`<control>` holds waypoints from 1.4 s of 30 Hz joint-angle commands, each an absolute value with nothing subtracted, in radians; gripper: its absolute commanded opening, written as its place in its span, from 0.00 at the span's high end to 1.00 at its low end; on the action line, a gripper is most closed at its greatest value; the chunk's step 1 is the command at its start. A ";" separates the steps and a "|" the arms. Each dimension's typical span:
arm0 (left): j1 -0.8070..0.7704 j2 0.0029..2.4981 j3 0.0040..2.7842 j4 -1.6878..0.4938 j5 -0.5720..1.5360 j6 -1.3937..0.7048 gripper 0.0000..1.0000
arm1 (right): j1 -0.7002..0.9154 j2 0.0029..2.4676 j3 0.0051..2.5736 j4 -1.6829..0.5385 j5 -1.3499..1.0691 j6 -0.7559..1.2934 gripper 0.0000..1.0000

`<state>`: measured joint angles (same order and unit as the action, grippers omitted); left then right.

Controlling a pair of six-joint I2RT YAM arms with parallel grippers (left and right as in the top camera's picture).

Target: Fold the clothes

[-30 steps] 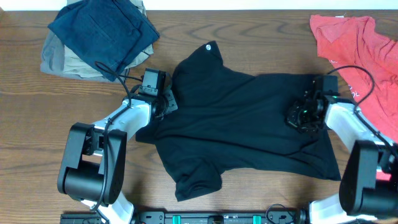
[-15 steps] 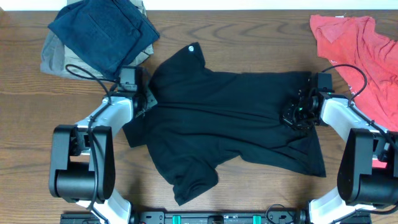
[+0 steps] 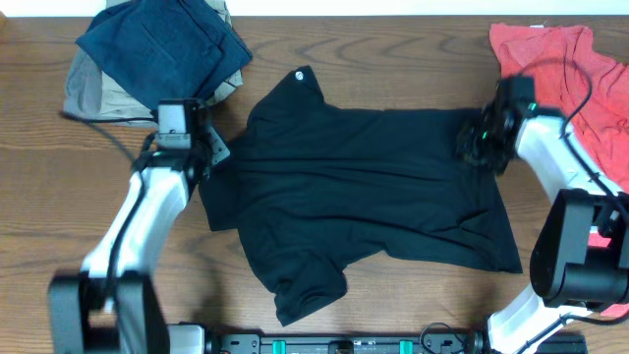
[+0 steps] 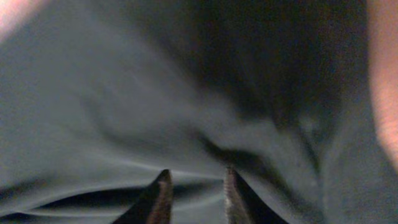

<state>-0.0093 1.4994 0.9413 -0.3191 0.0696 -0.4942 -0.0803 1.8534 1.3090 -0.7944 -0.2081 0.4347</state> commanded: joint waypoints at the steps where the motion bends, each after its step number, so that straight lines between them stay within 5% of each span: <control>1: -0.006 1.389 0.940 -0.401 0.179 -0.467 0.49 | -0.078 1.846 1.421 -0.816 -0.184 0.402 0.65; 9: -0.066 1.359 0.920 -0.717 0.305 -0.465 0.50 | -0.077 1.900 1.438 -0.713 -0.157 0.403 0.60; 17: -0.229 1.460 0.860 -0.735 0.347 -0.465 0.94 | -0.078 2.024 1.438 -0.624 -0.157 0.403 0.74; 24: -0.279 1.601 0.858 -0.719 0.347 -0.468 0.94 | -0.076 2.081 1.438 -0.594 -0.157 0.402 0.85; 42: -0.279 1.715 0.844 -0.878 0.347 -0.464 0.94 | -0.080 2.181 1.438 -0.436 -0.052 0.414 0.88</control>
<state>-0.2779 1.7084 0.8589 -0.8696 0.3424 -0.4706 -0.0799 2.1387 1.4391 -0.4465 -0.1226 0.4091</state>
